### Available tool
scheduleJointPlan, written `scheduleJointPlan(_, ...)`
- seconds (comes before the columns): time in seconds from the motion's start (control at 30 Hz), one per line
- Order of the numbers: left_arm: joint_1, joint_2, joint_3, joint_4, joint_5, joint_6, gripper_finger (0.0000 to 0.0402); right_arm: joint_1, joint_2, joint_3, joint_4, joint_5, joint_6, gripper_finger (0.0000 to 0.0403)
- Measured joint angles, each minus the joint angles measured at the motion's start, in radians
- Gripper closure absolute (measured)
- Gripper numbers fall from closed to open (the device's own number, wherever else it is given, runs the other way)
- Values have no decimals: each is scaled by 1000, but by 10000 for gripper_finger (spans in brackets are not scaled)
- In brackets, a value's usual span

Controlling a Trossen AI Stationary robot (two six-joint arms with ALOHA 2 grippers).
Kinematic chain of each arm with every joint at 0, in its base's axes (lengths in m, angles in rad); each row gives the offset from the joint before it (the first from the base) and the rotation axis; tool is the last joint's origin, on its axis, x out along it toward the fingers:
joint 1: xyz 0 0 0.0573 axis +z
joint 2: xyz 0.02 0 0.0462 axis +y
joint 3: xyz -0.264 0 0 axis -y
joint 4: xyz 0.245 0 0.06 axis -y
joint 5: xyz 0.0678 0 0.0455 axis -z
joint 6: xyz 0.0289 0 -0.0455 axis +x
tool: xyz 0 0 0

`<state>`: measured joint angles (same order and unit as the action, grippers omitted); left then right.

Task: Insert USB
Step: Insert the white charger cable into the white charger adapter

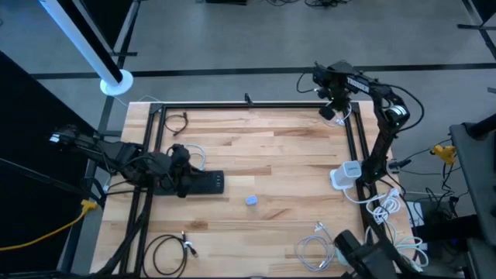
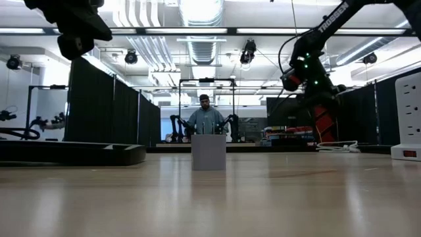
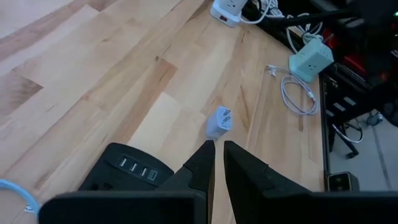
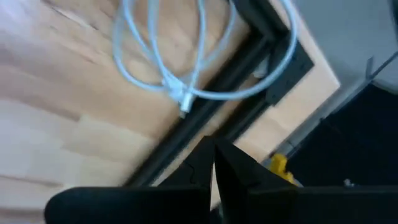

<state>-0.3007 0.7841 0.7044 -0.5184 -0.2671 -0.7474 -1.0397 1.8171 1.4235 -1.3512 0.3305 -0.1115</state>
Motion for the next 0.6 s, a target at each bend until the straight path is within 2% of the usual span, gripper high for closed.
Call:
scheduleJointPlan(0.1,-3,0,0,0,7,-3,379,22,-19,-51,70,-71,29,403)
scheduleJointPlan(0.33,-22,1,0,-1,9,-19,379,150,-132,-246,140,-65,22,403)
scheduleJointPlan(0.6,-20,3,0,-1,-11,62,379,286,-263,-483,174,-72,-26,403)
